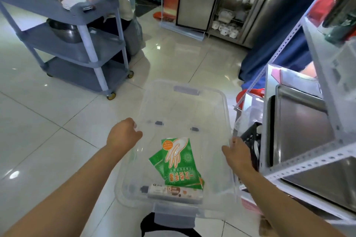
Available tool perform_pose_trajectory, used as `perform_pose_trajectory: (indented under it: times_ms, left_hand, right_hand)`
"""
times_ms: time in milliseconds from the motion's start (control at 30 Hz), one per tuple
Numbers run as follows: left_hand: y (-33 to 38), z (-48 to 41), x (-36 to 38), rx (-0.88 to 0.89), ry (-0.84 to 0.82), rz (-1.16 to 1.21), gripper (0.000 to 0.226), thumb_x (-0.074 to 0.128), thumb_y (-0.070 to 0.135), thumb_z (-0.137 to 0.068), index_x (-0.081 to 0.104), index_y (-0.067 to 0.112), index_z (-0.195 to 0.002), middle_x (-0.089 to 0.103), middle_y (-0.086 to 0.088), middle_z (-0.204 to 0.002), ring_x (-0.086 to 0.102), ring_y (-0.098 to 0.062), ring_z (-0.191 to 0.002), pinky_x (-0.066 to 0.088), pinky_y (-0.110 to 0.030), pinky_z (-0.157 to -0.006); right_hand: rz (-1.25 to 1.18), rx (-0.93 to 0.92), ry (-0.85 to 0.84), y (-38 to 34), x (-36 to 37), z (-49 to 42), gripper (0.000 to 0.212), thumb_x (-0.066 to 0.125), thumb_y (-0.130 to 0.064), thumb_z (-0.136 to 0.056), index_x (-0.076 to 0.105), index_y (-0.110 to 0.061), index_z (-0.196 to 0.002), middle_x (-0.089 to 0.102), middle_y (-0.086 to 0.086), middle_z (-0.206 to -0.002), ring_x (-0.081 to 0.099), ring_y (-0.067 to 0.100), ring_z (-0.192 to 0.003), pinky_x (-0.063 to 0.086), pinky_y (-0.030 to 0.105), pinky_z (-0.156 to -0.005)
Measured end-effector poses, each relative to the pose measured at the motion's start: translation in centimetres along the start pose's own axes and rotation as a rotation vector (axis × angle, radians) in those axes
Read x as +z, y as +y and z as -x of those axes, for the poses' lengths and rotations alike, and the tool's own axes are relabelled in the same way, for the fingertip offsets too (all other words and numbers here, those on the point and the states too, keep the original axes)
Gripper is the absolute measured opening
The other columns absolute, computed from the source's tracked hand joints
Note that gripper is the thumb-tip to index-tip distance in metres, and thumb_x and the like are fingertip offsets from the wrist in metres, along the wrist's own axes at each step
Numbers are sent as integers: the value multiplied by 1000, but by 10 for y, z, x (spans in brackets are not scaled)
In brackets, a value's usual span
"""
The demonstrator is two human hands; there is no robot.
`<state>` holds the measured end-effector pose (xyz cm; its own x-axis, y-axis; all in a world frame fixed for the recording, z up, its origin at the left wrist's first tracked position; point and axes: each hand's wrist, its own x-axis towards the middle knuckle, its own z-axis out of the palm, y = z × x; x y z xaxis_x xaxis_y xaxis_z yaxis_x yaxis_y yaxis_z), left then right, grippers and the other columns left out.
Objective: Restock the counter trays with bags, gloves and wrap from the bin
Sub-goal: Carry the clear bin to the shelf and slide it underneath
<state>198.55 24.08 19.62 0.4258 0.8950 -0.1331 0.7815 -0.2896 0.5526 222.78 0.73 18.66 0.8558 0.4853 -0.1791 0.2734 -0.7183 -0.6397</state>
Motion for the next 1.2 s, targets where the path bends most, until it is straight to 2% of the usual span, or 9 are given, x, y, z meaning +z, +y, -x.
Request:
perform_pose_trajectory:
  times_ms: [100,233,300,400,500,633,800,967,1200]
  left_hand:
    - [15,-62,-3,-24,-11,-22,19,65,17,-76,57,5,-89,53,-3,-77,52,-22,-73,30,-26,-56]
    - [38,-144,-7,-38,-10,-40,22,66,18,-77,57,6,-93,55,-4,-78,54,-23,-74,36,-27,-62]
    - [53,-184,-10,-38,-12,-67,24,66,19,-77,58,6,-96,56,-4,-80,51,-21,-73,38,-27,-65]
    - [76,-247,-7,-19,-22,-64,25,66,16,-76,57,4,-97,61,-9,-84,51,-23,-74,39,-27,-69]
    - [101,-316,4,30,-48,-66,24,65,17,-76,56,7,-96,59,-7,-82,51,-23,-74,39,-27,-69]
    - [134,-408,25,96,-107,-75,25,65,22,-77,56,11,-97,55,-1,-81,50,-20,-74,36,-27,-66]
    - [184,-524,49,196,-192,-60,28,66,21,-76,58,8,-100,56,0,-81,50,-19,-74,36,-26,-67]
    - [249,-619,79,321,-276,-114,27,65,20,-77,59,9,-102,56,-1,-82,49,-17,-73,35,-26,-67]
    - [348,-690,159,458,-428,-195,25,64,21,-77,58,11,-99,58,-2,-81,54,-21,-74,37,-28,-64]
  right_hand:
    - [-10,-6,-13,-28,14,-62,28,60,-10,-80,55,0,-105,57,11,-91,58,30,-87,50,38,-79]
    - [-22,-42,-26,-61,27,-138,31,62,-11,-82,55,-2,-110,60,14,-98,59,29,-92,50,37,-84]
    - [-21,-35,-18,-77,28,-170,34,63,-15,-83,54,-4,-114,61,12,-100,59,25,-91,49,35,-83]
    - [-31,-35,5,-91,31,-217,34,63,-17,-84,53,-6,-114,57,3,-85,56,17,-79,42,27,-72]
    - [-43,-3,35,-104,35,-270,33,63,-16,-84,52,-5,-113,54,2,-82,55,17,-77,41,26,-72]
    - [-52,78,114,-119,42,-336,28,64,-14,-84,53,-6,-108,48,-7,-72,50,6,-66,39,20,-61]
    - [-59,252,175,-143,48,-415,28,64,-19,-83,54,-9,-107,56,-1,-80,59,15,-73,45,23,-67]
    - [-134,412,255,-147,51,-477,30,66,-20,-80,53,-10,-106,52,-10,-72,51,3,-63,36,16,-51]
    - [-207,635,343,-110,49,-541,30,66,-15,-79,54,-5,-105,53,-3,-74,54,14,-67,43,24,-58]
